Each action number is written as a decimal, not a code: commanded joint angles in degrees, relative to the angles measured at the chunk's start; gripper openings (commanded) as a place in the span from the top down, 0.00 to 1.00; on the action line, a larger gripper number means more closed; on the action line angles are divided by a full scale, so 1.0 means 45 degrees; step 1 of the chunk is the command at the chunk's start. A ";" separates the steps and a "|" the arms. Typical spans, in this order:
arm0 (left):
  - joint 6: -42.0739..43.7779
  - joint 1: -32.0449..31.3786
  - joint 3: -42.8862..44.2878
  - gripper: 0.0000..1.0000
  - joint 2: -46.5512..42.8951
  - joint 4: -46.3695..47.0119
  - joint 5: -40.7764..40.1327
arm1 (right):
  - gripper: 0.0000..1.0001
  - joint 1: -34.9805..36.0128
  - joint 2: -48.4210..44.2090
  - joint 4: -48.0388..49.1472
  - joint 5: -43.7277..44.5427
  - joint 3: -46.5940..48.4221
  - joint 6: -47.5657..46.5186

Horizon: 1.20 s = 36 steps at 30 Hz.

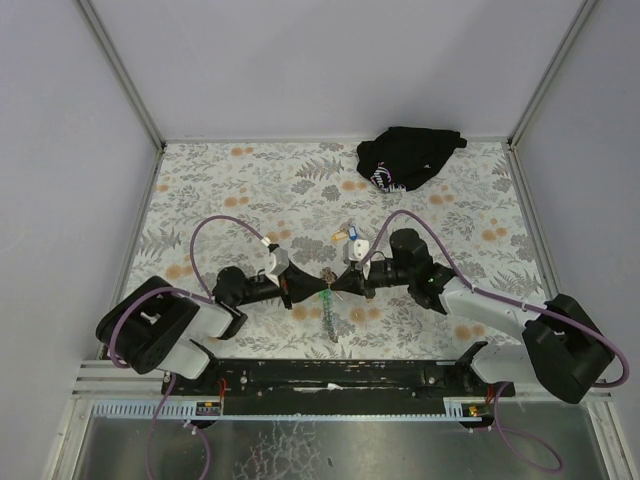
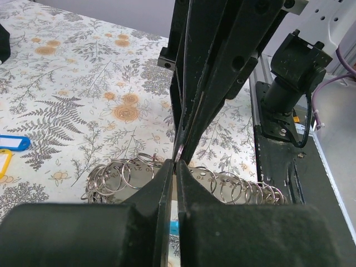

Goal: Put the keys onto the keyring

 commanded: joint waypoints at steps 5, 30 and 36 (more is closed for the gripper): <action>0.0776 0.0002 0.0311 0.86 -0.0510 0.0172 0.0051 | 1.00 -0.0057 0.0221 -0.3104 0.0196 0.2194 -0.1087; 0.1683 0.0002 0.0774 0.63 -0.0849 -0.1747 0.0449 | 1.00 0.0897 0.1829 -1.1430 0.3092 0.7312 -0.2664; 0.1302 -0.0013 0.1036 0.68 -0.0285 -0.1278 0.0870 | 1.00 0.1166 0.2042 -1.1623 0.3452 0.7521 -0.2628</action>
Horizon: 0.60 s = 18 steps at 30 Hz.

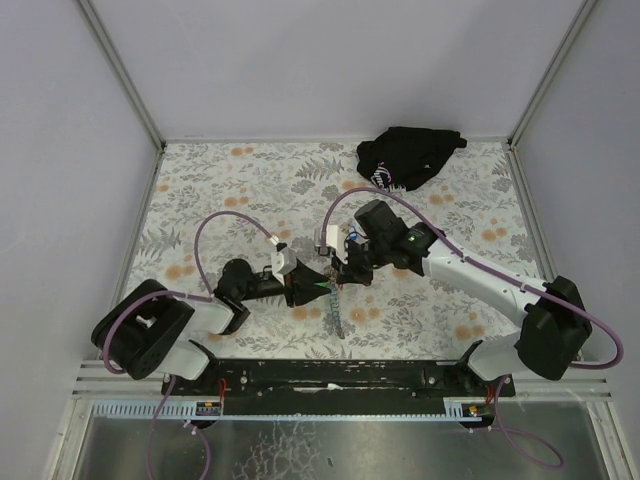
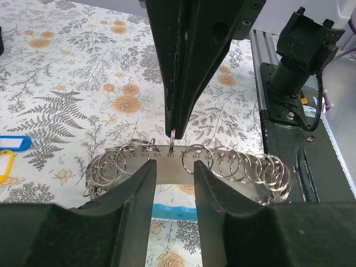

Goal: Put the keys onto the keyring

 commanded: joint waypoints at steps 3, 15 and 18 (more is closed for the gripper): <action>-0.0272 -0.0007 0.0431 0.70 0.0272 0.1069 0.0484 | 1.00 0.0335 0.0211 -0.0105 0.0292 0.0802 -0.0087; -0.0217 -0.0012 0.0557 0.75 0.0489 0.0935 0.0585 | 1.00 0.0611 0.0490 -0.0295 0.0403 0.1082 -0.0087; -0.0236 -0.0007 0.0614 0.77 0.0558 0.0898 0.0653 | 1.00 0.0669 0.0522 -0.0343 0.0420 0.1146 -0.0085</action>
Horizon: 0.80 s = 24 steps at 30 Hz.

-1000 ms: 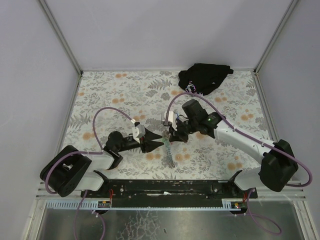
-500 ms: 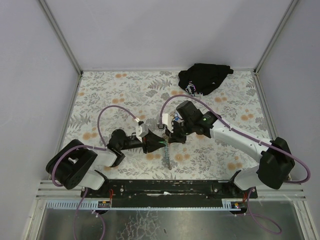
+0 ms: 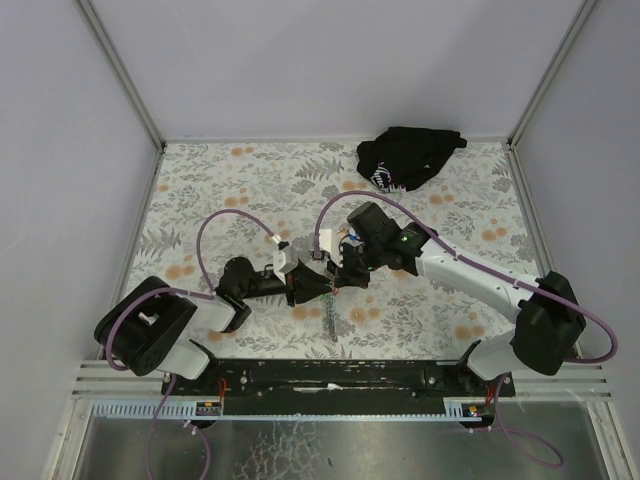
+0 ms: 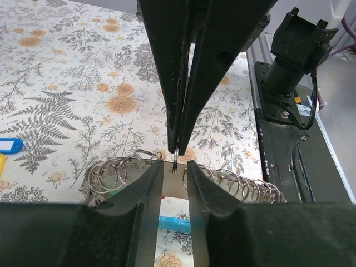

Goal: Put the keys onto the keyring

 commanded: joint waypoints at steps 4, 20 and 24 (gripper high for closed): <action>0.0122 -0.0006 0.0335 0.87 0.0174 0.0660 0.0222 | 1.00 0.0253 0.0008 -0.0011 -0.0042 0.0831 -0.0084; -0.0037 0.0117 -0.0829 1.00 -0.0167 0.2018 -0.2217 | 0.59 -0.0491 -0.1435 0.2468 0.2027 -0.0116 0.2111; -0.0247 0.0194 -0.1053 1.00 -0.0070 0.2546 -0.2743 | 0.52 -0.1319 -0.1281 0.3331 0.3040 -0.0270 0.3262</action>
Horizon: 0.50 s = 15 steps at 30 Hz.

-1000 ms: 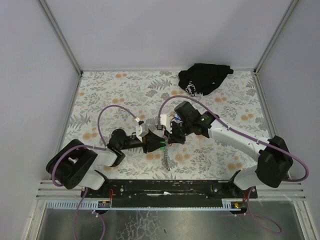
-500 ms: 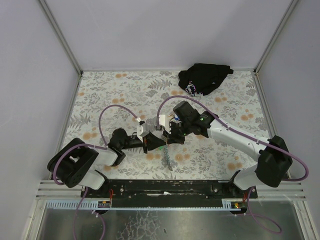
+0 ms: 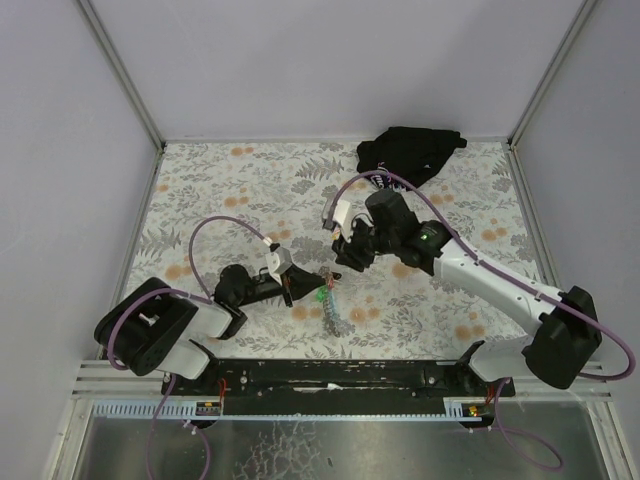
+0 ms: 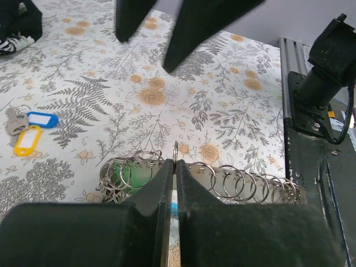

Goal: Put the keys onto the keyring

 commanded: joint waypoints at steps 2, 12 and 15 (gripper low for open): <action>-0.0342 0.0165 -0.0415 1.00 -0.0023 0.2238 -0.1273 | 0.51 -0.1031 0.0278 0.1819 0.1918 -0.0123 0.1979; -0.0759 0.0381 -0.1169 1.00 -0.0259 0.3057 -0.3257 | 0.48 -0.2639 0.3490 0.3228 0.3575 0.0499 0.4039; -0.0760 0.0421 -0.1368 1.00 -0.0397 0.3058 -0.3873 | 0.48 -0.2983 0.4810 0.3699 0.4131 0.0905 0.4534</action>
